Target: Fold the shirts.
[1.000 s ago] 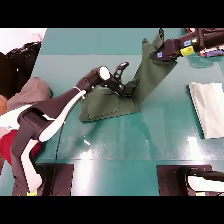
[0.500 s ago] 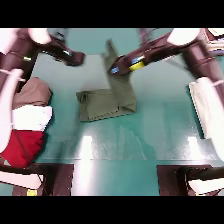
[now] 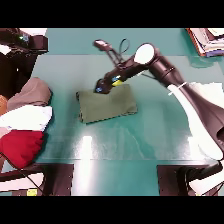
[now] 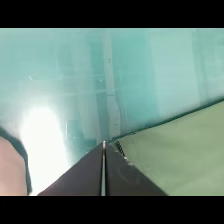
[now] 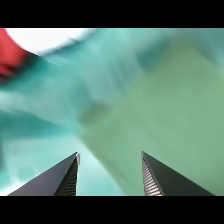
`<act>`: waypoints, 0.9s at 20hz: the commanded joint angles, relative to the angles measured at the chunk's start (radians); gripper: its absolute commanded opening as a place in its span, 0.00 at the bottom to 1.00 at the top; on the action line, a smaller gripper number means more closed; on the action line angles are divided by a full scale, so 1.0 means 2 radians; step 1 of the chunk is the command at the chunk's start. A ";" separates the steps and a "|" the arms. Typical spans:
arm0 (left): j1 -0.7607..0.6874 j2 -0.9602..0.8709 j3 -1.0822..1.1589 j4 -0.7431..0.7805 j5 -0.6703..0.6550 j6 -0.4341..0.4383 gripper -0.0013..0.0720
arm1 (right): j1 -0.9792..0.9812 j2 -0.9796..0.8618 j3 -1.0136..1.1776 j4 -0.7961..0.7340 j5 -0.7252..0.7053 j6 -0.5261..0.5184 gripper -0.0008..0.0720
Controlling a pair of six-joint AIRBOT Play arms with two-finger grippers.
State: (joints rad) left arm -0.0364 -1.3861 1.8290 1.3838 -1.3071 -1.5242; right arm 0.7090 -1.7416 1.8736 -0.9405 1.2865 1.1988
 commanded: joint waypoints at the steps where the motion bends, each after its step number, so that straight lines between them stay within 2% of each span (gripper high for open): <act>1: 0.004 0.004 0.000 -0.004 -0.007 0.003 0.06 | -0.079 0.005 -0.003 -0.084 0.076 0.048 0.61; 5: 0.004 0.004 -0.001 -0.009 -0.007 0.003 0.06 | -0.188 0.005 -0.086 -0.053 0.068 0.075 0.64; 6: 0.004 0.004 -0.001 -0.012 -0.006 0.003 0.06 | -0.213 0.005 -0.120 -0.031 0.053 0.076 0.84; 7: 0.004 0.004 -0.001 -0.013 -0.005 0.003 0.06 | -0.229 0.003 -0.153 -0.004 0.036 0.077 0.96; 11: 0.004 0.004 -0.001 -0.019 -0.005 0.003 0.06 | -0.251 -0.027 -0.233 0.096 0.011 0.068 0.97; 17: 0.004 0.004 -0.001 -0.019 -0.005 0.003 0.06 | -0.179 -0.071 -0.242 0.193 -0.064 0.037 0.96; 18: 0.004 0.004 -0.001 -0.019 -0.005 0.003 0.06 | -0.165 -0.071 -0.242 0.200 -0.080 0.037 0.91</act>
State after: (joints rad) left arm -0.0299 -1.3785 1.8282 1.3460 -1.3174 -1.5181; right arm 0.3195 -1.8595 1.4044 -0.6216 1.2274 1.2942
